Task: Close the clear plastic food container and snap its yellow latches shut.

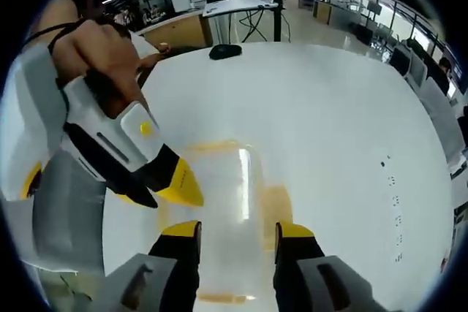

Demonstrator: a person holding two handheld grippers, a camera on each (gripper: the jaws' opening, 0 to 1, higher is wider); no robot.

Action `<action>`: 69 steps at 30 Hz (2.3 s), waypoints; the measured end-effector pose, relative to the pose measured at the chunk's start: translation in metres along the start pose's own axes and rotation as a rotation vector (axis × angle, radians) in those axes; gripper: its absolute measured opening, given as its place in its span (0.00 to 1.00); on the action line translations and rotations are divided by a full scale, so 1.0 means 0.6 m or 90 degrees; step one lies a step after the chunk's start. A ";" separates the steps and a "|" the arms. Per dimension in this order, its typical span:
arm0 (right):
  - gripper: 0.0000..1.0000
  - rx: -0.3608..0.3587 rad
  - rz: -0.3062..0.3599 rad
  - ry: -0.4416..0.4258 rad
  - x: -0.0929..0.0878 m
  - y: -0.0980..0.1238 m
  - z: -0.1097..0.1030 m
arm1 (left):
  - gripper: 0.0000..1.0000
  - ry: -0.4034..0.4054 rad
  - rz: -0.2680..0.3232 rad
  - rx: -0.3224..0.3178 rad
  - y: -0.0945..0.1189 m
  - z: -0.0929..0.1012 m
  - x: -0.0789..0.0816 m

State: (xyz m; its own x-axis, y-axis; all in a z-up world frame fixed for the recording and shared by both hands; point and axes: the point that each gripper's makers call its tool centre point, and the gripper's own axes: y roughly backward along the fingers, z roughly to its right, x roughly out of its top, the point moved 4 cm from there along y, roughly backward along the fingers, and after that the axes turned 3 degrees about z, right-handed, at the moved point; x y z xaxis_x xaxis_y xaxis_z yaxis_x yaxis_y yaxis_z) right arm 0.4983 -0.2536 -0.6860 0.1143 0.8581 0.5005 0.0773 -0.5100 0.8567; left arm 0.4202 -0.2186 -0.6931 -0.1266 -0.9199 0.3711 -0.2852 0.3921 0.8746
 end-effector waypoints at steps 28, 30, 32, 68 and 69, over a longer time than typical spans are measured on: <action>0.36 0.054 -0.050 0.006 -0.013 -0.021 0.007 | 0.35 0.002 -0.011 0.015 -0.016 -0.006 -0.012; 0.34 0.050 -0.056 0.001 -0.010 -0.022 0.010 | 0.33 0.003 -0.010 0.016 -0.017 -0.006 -0.013; 0.31 0.052 -0.060 -0.003 -0.010 -0.023 0.012 | 0.33 0.000 -0.011 0.017 -0.018 -0.007 -0.013; 0.31 0.065 -0.100 0.025 0.004 -0.026 0.010 | 0.34 -0.005 0.028 0.053 -0.013 0.004 -0.012; 0.30 0.061 -0.100 0.027 0.004 -0.024 0.009 | 0.33 -0.015 0.023 0.053 -0.011 0.004 -0.012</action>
State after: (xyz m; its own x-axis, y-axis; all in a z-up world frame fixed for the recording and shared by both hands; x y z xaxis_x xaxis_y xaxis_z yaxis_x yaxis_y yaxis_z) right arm 0.5025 -0.2442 -0.6979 0.0514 0.9281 0.3687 0.1851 -0.3717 0.9097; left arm 0.4206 -0.2143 -0.7022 -0.1606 -0.9050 0.3939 -0.3571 0.4254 0.8316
